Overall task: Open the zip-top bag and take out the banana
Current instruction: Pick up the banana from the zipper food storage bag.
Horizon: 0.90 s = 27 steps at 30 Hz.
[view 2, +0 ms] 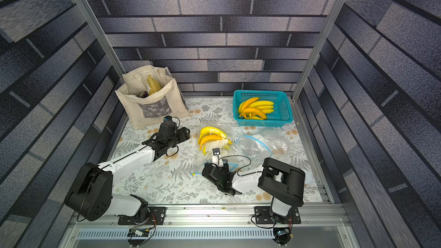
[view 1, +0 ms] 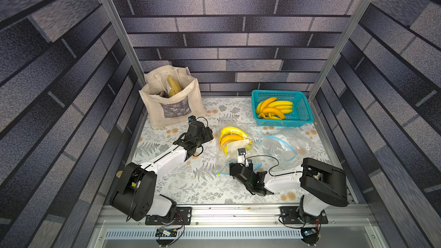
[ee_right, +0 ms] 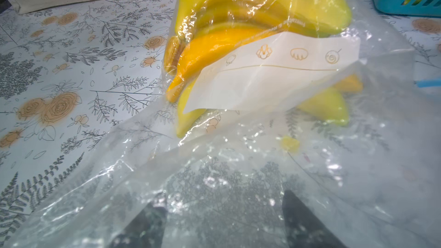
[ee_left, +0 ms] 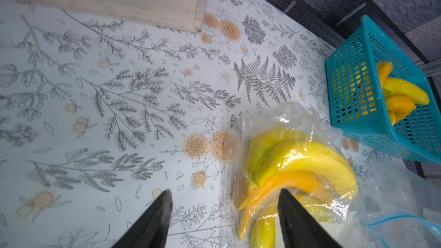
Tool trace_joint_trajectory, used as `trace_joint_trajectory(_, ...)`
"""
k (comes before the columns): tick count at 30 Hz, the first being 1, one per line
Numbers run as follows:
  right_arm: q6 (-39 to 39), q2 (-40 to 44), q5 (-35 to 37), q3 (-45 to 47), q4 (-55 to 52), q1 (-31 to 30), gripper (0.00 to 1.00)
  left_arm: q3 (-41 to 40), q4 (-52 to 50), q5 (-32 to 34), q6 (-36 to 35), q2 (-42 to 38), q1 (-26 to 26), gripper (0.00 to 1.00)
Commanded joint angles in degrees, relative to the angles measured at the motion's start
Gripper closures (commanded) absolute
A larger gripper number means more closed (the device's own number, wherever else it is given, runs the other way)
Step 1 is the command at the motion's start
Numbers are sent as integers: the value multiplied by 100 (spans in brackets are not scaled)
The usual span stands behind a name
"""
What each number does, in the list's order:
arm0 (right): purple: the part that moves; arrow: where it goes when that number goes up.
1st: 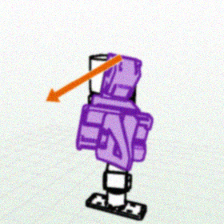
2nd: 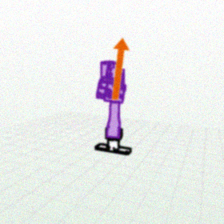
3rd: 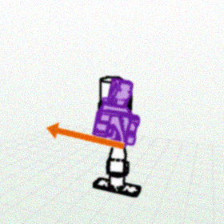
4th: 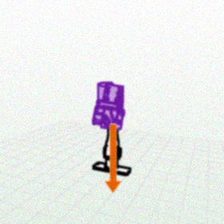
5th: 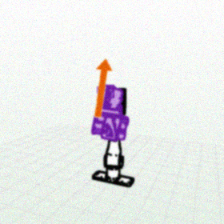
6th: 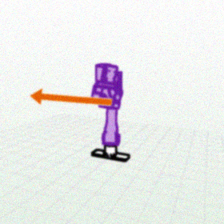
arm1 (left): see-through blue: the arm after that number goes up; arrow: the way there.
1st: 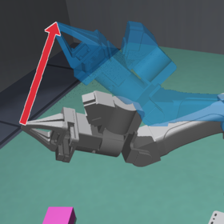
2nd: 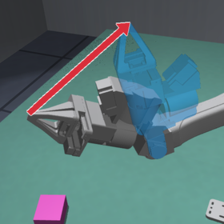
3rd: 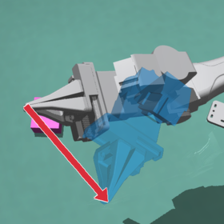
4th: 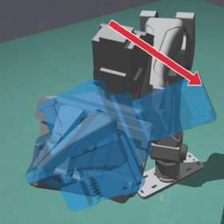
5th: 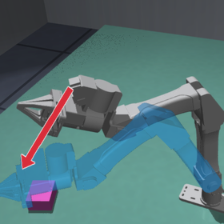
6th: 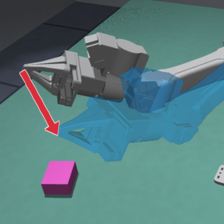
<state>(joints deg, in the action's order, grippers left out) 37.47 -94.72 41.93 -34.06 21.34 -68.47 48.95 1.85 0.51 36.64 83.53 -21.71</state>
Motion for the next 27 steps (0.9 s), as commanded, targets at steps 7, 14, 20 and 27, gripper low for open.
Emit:
trace_joint_trajectory(7, -48, 639, -124, 500, -275, 181, 23, 1335, 261, -1685, -660, 2087, 646, 28)
trace_joint_trajectory(14, -216, 499, -201, 217, -462, 220, 23, 1506, 923, -2138, -365, 2675, 717, 29)
trace_joint_trajectory(20, -61, 478, -200, 325, -364, 255, 23, 1624, 1275, -2400, -217, 2919, 722, 30)
trace_joint_trajectory(27, -54, 679, -143, 382, -517, 324, 22, 1556, 1658, -2733, 110, 3169, 741, 36)
